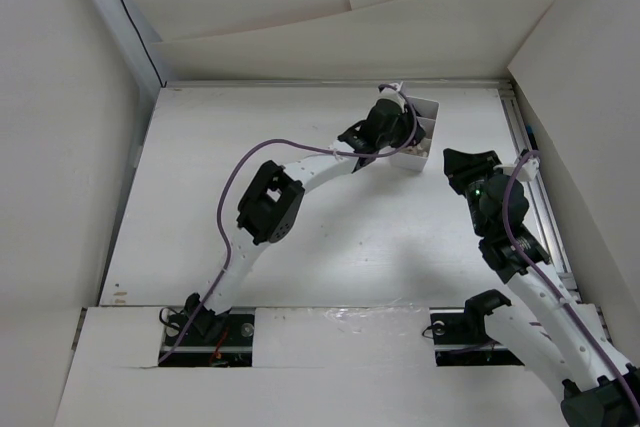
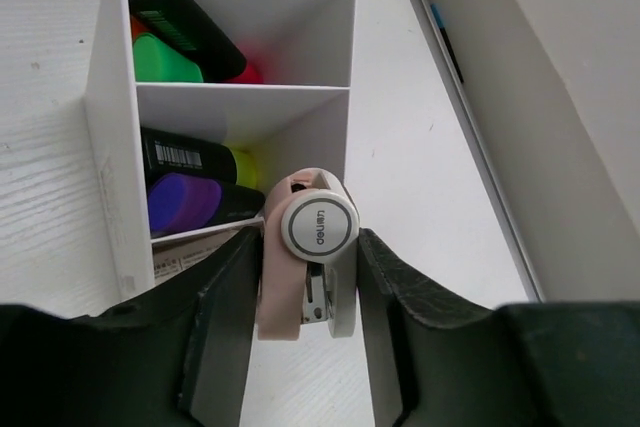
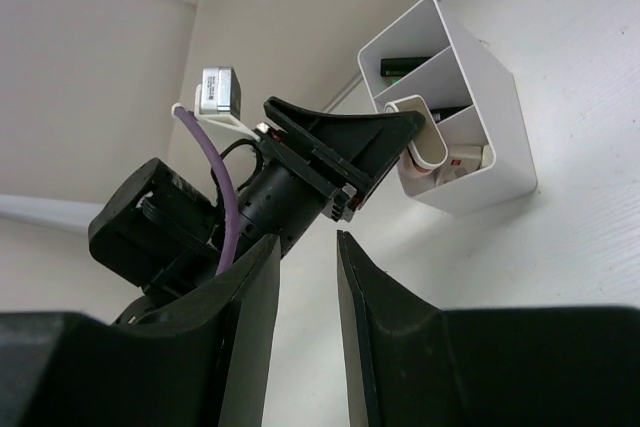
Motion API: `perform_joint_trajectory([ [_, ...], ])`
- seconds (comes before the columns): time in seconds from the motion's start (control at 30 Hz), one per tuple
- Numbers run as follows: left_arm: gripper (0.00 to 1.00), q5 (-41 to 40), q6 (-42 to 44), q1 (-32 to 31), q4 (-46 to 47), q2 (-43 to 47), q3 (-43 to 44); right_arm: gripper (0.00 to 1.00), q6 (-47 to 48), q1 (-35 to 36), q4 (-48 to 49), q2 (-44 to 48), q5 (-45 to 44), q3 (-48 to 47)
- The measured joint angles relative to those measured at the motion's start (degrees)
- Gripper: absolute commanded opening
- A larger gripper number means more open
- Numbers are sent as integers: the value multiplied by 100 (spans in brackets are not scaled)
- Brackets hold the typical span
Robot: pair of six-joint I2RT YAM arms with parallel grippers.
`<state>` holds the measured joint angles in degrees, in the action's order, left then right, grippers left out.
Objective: Sort the stationery into containers
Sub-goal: Place the stapler in the storage box, then reset both arms
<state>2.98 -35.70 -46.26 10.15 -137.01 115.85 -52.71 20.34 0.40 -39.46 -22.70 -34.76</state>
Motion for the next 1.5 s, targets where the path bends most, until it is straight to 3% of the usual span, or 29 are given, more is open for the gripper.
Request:
perform_joint_trajectory([
  [0.13, 56, -22, 44, 17, 24, 2, -24, 35, 0, 0, 0, 0, 0, 0],
  [0.2, 57, -22, 85, 22, 31, 2, -39, 35, 0, 0, 2, -7, 0, 0],
  [0.27, 100, -24, 157, 20, 59, 46, -138, 35, 0, 0, 2, -31, 0, 0],
  [0.57, 100, -127, 354, 20, 111, 809, -896, 35, 0, 0, -2, -37, -4, 0],
  [0.83, 100, -634, 697, 22, 444, 3233, -2806, 35, 0, 0, -2, -37, -7, 0],
  [0.93, 100, -953, 846, 22, 452, 4138, -3359, 44, 2, 0, 0, -37, -7, 0],
  [1.07, 100, -1392, 944, 22, 463, 5351, -4409, 65, -2, 0, 4, -85, -26, 0],
  [1.1, 100, -1504, 962, 24, 463, 5683, -4769, 80, -2, 0, 4, -131, -26, 0],
  [1.2, 100, -1801, 960, 26, 354, 6631, -5801, 95, 33, 0, 0, -374, -24, -22],
  [1.37, 100, -2074, 772, 68, 210, 8150, -7497, 99, 46, 7, -11, -728, -39, -42],
  [1.5, 100, -2179, 667, 120, 70, 9029, -8253, 99, 46, 37, -33, -780, -103, -50],
])
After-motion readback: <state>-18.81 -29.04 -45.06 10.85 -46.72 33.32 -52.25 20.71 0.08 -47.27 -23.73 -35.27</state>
